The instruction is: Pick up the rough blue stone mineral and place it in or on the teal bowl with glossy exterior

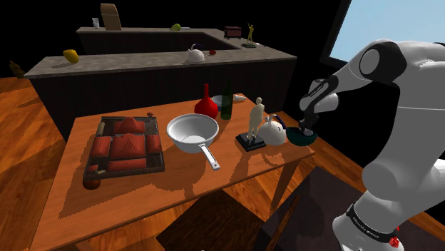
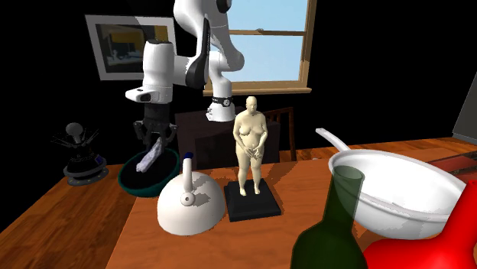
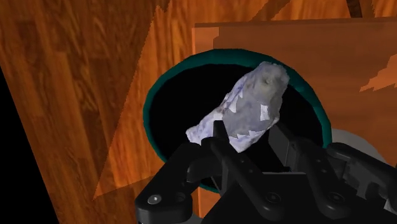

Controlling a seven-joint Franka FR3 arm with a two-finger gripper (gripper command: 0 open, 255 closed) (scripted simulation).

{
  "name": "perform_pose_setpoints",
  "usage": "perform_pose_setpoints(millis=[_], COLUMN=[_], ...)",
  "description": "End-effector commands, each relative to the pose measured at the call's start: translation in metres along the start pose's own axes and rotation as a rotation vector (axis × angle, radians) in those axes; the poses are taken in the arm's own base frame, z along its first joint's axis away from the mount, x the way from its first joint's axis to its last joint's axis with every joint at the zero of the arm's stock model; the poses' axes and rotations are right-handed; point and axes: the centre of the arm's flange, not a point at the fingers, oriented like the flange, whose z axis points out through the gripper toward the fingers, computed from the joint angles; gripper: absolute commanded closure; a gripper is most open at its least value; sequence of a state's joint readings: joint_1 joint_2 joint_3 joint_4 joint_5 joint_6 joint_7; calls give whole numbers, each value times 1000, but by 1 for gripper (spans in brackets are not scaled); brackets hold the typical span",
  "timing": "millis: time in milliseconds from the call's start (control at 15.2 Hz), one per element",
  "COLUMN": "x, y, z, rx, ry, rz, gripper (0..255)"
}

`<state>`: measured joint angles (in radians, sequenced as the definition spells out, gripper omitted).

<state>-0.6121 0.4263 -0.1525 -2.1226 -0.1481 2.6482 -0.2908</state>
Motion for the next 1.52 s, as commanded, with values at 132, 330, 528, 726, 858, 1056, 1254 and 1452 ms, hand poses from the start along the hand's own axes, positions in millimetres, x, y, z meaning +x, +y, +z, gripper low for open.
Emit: perform_pose_setpoints(millis=[132, 330, 528, 726, 858, 1056, 1254, 1452], x=[-4, -4, -4, -4, -3, -3, -3, -3], y=[-7, -7, -12, -7, -7, -6, -6, -6], z=[9, 10, 8, 10, -17, -40, -40, -40], rx=[8, 8, 8, 8, 8, 8, 8, 8], ry=[-16, -16, -16, -16, -16, -16, -16, -16], rz=[-6, -6, -6, -6, -6, -6, -6, -6], gripper=[255, 255, 0, 0, 0, 0, 0, 0])
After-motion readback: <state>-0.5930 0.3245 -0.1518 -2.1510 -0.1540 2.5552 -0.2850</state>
